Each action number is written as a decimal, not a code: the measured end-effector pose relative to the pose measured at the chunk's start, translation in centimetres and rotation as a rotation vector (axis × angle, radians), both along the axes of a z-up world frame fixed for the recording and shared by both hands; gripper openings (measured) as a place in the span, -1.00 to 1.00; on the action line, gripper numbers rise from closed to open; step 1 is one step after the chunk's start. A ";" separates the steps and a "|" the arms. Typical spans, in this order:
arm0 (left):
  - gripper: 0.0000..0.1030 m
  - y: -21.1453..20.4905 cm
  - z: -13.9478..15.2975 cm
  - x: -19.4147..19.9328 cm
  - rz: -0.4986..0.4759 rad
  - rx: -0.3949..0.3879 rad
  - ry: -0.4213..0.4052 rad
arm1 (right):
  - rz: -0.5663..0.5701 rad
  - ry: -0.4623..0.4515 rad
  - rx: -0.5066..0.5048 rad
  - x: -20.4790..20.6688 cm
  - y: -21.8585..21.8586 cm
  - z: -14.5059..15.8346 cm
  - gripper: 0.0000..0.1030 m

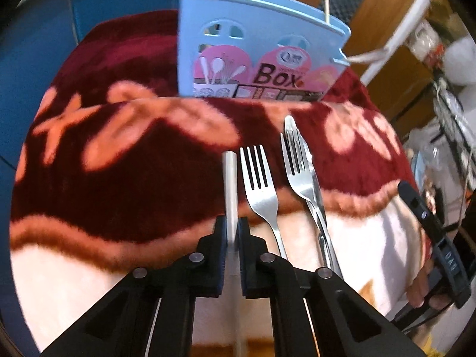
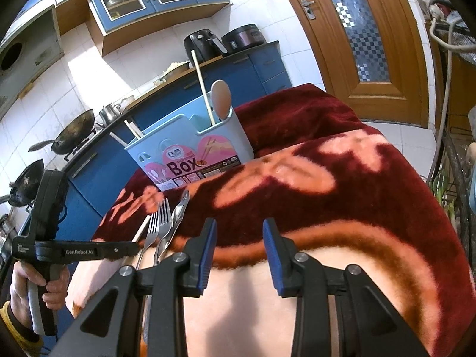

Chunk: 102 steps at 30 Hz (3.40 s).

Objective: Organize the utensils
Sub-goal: 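Grasp the white plastic knife with the left tool while the right tool grasps a metal fork, then carry the white knife over the holder and open the left tool while the right tool carries the fork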

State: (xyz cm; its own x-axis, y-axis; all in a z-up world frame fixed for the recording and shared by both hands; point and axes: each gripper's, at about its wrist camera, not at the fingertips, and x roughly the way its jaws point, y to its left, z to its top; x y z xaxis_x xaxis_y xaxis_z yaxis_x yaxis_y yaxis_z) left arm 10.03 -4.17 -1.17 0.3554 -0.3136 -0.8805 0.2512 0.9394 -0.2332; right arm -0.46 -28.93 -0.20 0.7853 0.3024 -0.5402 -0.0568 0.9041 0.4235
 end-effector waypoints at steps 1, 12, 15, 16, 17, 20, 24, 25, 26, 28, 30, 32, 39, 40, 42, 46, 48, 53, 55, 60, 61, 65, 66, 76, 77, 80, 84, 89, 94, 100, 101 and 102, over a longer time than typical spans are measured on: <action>-0.87 0.3 -0.1 -0.1 0.008 -0.018 -0.001 | 0.005 0.003 -0.007 0.1 0.2 0.1 -0.31; -0.87 4.5 0.6 -1.2 0.111 -0.221 -0.096 | 0.114 0.031 -0.078 1.6 3.9 1.0 -0.30; -0.87 5.3 1.3 -1.6 0.131 -0.237 -0.160 | 0.147 0.038 -0.100 2.4 5.3 1.3 -0.27; -0.87 5.2 1.4 -1.6 0.136 -0.238 -0.180 | 0.155 0.040 -0.103 2.6 5.6 1.3 -0.26; -0.87 5.7 1.8 -1.8 0.144 -0.240 -0.208 | 0.169 0.043 -0.104 2.9 6.1 1.3 -0.24; -0.87 6.2 2.4 -2.2 0.163 -0.236 -0.277 | 0.206 0.052 -0.113 3.8 7.3 1.3 -0.21; -0.87 7.3 2.8 -2.6 0.179 -0.239 -0.325 | 0.254 0.063 -0.135 5.3 9.0 1.0 -0.21; -0.87 7.4 2.9 -2.6 0.183 -0.239 -0.336 | 0.264 0.065 -0.140 5.6 9.3 1.0 -0.21; -0.87 7.6 2.9 -2.7 0.185 -0.239 -0.345 | 0.275 0.067 -0.146 6.0 9.7 0.9 -0.21; -0.87 7.9 3.0 -2.8 0.190 -0.243 -0.353 | 0.295 0.070 -0.159 6.7 10.3 0.8 -0.21; -0.87 8.5 3.0 -2.8 0.196 -0.251 -0.357 | 0.317 0.093 -0.168 7.5 10.9 0.5 -0.21; -0.87 8.7 2.9 -2.9 0.202 -0.259 -0.362 | 0.332 0.108 -0.173 8.1 11.2 0.2 -0.21; -0.87 9.2 2.9 -2.9 0.202 -0.278 -0.375 | 0.373 0.124 -0.180 9.4 11.7 -0.2 -0.21; -0.87 9.3 2.9 -2.9 0.199 -0.281 -0.375 | 0.378 0.129 -0.170 9.6 11.6 -0.3 -0.21; -0.87 9.2 2.9 -3.0 0.193 -0.286 -0.377 | 0.381 0.137 -0.140 9.9 11.3 -0.5 -0.26; -0.87 9.0 2.9 -3.0 0.189 -0.296 -0.378 | 0.386 0.142 -0.098 10.3 10.8 -0.7 -0.57; -0.87 8.9 3.0 -3.0 0.187 -0.298 -0.379 | 0.395 0.129 -0.085 10.0 10.6 -0.6 -0.58; -0.87 8.5 3.2 -3.1 0.173 -0.297 -0.389 | 0.375 0.037 -0.083 8.6 10.2 0.9 -0.59; -0.87 8.3 3.3 -3.2 0.168 -0.301 -0.394 | 0.363 0.002 -0.079 7.8 9.9 1.3 -0.60; -0.87 7.9 3.6 -3.5 0.158 -0.323 -0.414 | 0.306 -0.056 -0.084 6.1 9.1 2.2 -0.95; -0.87 7.8 3.7 -3.5 0.153 -0.326 -0.418 | 0.300 -0.066 -0.084 5.8 9.0 2.4 -0.95; -0.87 7.4 4.2 -3.8 0.136 -0.335 -0.437 | 0.274 -0.091 -0.071 4.9 8.1 3.1 -0.95; -0.87 7.3 4.3 -3.8 0.134 -0.338 -0.441 | 0.266 -0.099 -0.065 4.6 7.9 3.4 -0.95; -0.87 6.7 5.6 -3.8 0.136 -0.361 -0.497 | 0.174 -0.238 -0.068 2.4 6.8 6.2 -0.95; -0.87 6.6 5.9 -3.7 0.136 -0.363 -0.504 | 0.166 -0.251 -0.067 2.3 6.7 6.5 -0.95; -0.87 6.2 6.7 -3.3 0.133 -0.374 -0.528 | 0.138 -0.296 -0.065 2.1 6.3 7.5 -0.95; -0.87 5.7 8.0 -2.6 0.137 -0.385 -0.568 | 0.100 -0.344 -0.058 2.4 5.6 8.6 -0.97; -0.87 5.1 9.5 -1.3 0.148 -0.390 -0.624 | 0.075 -0.376 -0.060 3.2 4.8 9.8 -0.97; -0.87 4.1 10.5 -0.2 0.144 -0.371 -0.653 | 0.106 -0.332 -0.047 4.1 4.2 9.5 -0.97; -0.87 3.2 11.6 0.9 0.144 -0.371 -0.715 | 0.102 -0.229 -0.068 5.1 3.9 7.3 -0.95; -0.87 3.0 11.9 1.2 0.148 -0.370 -0.734 | 0.104 -0.214 -0.068 5.3 3.9 6.9 -0.95; -0.87 2.9 12.1 1.4 0.152 -0.368 -0.748 | 0.111 -0.195 -0.071 5.5 4.0 6.5 -0.95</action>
